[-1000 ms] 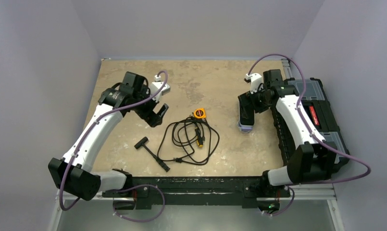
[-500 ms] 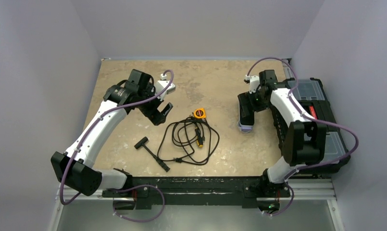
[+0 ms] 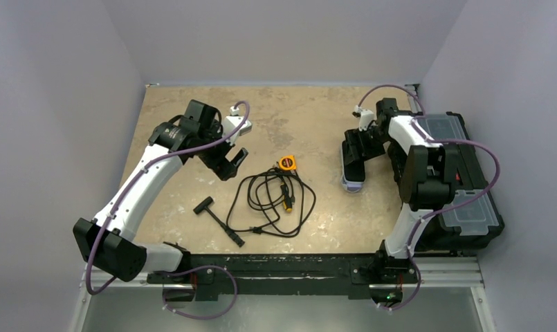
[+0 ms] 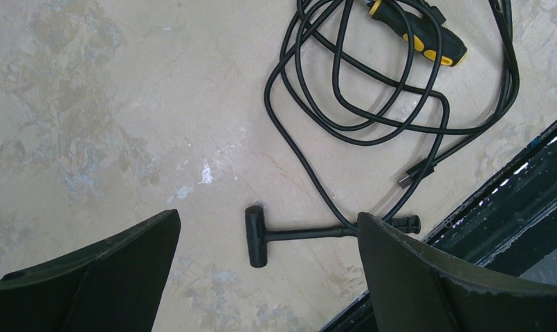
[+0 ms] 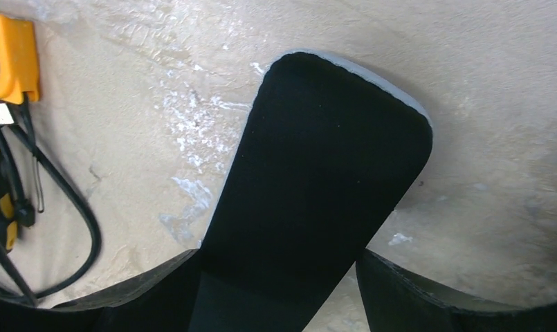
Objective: Open the umbrella
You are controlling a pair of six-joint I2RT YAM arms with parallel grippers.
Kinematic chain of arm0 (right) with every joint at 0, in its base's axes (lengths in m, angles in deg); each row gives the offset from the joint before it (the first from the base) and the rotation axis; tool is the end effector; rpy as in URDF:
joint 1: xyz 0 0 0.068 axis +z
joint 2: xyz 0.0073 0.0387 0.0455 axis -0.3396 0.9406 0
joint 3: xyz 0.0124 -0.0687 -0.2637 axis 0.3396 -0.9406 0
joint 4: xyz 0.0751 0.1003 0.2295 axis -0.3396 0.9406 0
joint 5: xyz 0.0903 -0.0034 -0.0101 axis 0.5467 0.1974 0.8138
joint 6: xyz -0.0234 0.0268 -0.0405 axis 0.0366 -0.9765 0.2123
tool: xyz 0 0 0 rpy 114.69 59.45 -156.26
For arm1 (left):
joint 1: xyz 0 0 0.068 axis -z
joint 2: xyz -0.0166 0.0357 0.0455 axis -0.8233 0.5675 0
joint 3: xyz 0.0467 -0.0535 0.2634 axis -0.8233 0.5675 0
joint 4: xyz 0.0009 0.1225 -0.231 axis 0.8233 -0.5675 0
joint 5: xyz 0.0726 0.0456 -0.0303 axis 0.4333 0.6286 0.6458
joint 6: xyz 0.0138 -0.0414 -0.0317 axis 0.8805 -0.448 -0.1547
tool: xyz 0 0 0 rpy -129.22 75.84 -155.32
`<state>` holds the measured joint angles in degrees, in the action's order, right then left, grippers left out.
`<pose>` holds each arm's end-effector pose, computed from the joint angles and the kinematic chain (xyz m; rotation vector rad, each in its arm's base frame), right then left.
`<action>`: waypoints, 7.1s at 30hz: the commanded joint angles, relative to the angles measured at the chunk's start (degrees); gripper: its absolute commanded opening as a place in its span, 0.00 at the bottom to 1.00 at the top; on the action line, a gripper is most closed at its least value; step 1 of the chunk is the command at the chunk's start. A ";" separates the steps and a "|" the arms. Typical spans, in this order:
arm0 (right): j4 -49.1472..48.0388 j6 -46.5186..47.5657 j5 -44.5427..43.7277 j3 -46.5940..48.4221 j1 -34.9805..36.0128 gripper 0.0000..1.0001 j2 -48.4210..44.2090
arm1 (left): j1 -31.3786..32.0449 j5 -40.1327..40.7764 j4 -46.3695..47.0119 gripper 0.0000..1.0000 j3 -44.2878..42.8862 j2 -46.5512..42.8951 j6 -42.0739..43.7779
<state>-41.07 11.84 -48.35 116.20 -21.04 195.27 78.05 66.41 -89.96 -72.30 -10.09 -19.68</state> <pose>0.3766 0.0046 0.2025 -0.4584 2.7357 0.4238 0.2351 -0.1059 0.3480 0.9729 2.3742 -0.2945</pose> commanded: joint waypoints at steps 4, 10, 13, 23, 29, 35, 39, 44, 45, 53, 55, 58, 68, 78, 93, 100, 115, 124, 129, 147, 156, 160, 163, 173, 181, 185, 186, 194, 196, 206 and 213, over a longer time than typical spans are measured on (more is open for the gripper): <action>3.79 1.66 8.27 -5.60 -0.22 0.63 -0.93 | 0.14 1.76 -0.46 1.00 -1.46 -2.74 -0.65; 5.33 2.56 8.64 -11.41 -0.11 0.61 -5.09 | 0.13 3.13 -0.09 1.00 -1.15 -3.93 -0.11; 6.02 4.81 9.06 -13.02 0.46 0.61 -6.00 | 0.13 3.14 -0.04 1.00 -0.94 -3.89 -0.40; 10.88 11.47 5.67 -10.94 2.25 0.85 -8.43 | 0.13 1.56 -0.28 1.00 -1.11 -3.50 -0.83; 14.03 16.50 6.10 -10.35 2.22 0.51 -4.78 | 0.20 1.88 -0.39 1.00 -2.04 -3.31 -0.47; 13.79 15.66 9.87 -14.33 6.75 0.23 -3.20 | -0.36 3.25 -1.38 1.00 -2.38 -3.37 -0.69; 10.41 9.01 12.69 -14.19 11.41 0.15 -1.03 | -6.93 -2.96 -4.02 1.00 -6.33 -1.68 -4.59; -1.66 -9.16 21.14 -14.92 15.95 0.05 -0.73 | -18.31 -13.26 -7.77 1.00 -13.56 1.92 -10.89; -6.80 -14.70 22.14 -16.20 17.02 0.01 -1.58 | -19.62 -13.79 -7.11 1.00 -13.35 1.48 -11.71; -43.14 -48.31 19.71 -16.35 32.90 0.00 2.52 | -22.47 -8.50 -4.93 1.00 -7.38 -3.90 -12.47; -49.21 -53.72 17.11 -14.11 36.97 0.00 5.45 | -24.50 -8.79 -5.54 1.00 -7.55 -3.86 -13.53; -57.05 -62.30 13.00 -8.98 41.94 0.00 10.91 | -27.39 -9.38 -5.81 1.00 -8.14 -3.47 -14.65; -47.59 -50.02 13.83 3.96 38.37 0.00 15.28 | -29.99 -13.45 -4.04 1.00 -7.78 -2.75 -13.04; -22.30 -20.72 18.17 -10.06 27.77 0.00 3.21 | -25.44 -28.85 16.07 1.00 14.15 -9.16 -10.10; -5.36 11.76 19.21 2.09 27.60 0.05 7.50 | -7.72 -25.33 36.88 0.97 29.63 -14.48 -3.54; 5.75 35.64 15.48 21.89 31.02 0.68 9.50 | -16.61 -28.01 32.72 0.98 21.24 -5.45 -17.88; 1.05 -1.88 22.46 -9.29 19.55 0.83 -17.37 | -6.77 -28.90 27.00 0.73 0.76 24.06 -7.27; -2.40 -9.06 23.27 -4.51 15.42 0.79 -7.61 | 0.77 -31.69 36.05 0.56 15.79 22.00 -17.82; -2.39 -10.60 22.29 -2.17 15.41 0.74 -3.69 | 3.47 -36.88 44.57 0.54 22.24 16.84 -23.55; -13.23 -5.89 13.15 3.56 26.90 0.71 6.86 | -4.13 -18.70 58.30 0.56 39.64 -1.22 -30.37; -12.42 3.62 14.15 0.08 26.91 0.60 7.93 | -2.48 -20.32 64.58 0.50 43.50 -6.40 -20.23; -6.74 11.81 15.93 2.77 26.53 0.48 10.82 | 0.37 -18.49 66.98 0.50 45.47 -8.50 -16.40; -1.37 17.24 17.01 3.77 25.35 0.43 12.41 | 2.18 -15.63 68.13 0.51 47.12 -9.32 -16.85; 5.60 21.25 16.19 -3.06 21.16 0.35 9.98 | 8.72 -8.58 74.66 0.49 52.73 -8.16 -16.76; 6.03 19.98 17.60 -2.69 18.13 0.30 11.77 | 12.66 -6.12 84.10 0.41 51.83 3.15 -15.91; 5.54 19.35 17.99 -2.65 18.06 0.30 12.13 | 13.59 -7.07 86.18 0.39 49.36 7.24 -15.95; 5.44 19.28 18.12 -2.77 18.05 0.29 12.13 | 13.76 -7.41 86.48 0.39 48.60 8.06 -16.16; 3.34 16.16 19.40 -4.67 17.92 0.28 11.14 | 16.62 -6.93 88.68 0.38 44.82 13.92 -19.70; 2.90 15.56 19.54 -5.12 17.93 0.28 11.01 | 16.70 -5.95 88.66 0.36 43.74 15.41 -20.68; -1.52 10.81 20.02 -9.09 17.92 0.24 9.24 | 18.89 -5.20 87.11 0.05 43.35 15.67 -25.22; -5.48 6.57 19.44 -12.26 17.96 0.20 7.77 | 23.26 -2.29 87.38 0.00 44.35 14.69 -27.87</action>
<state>-41.42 18.72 -16.53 107.47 -3.80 201.20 99.56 62.32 -5.00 -27.40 5.82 -44.73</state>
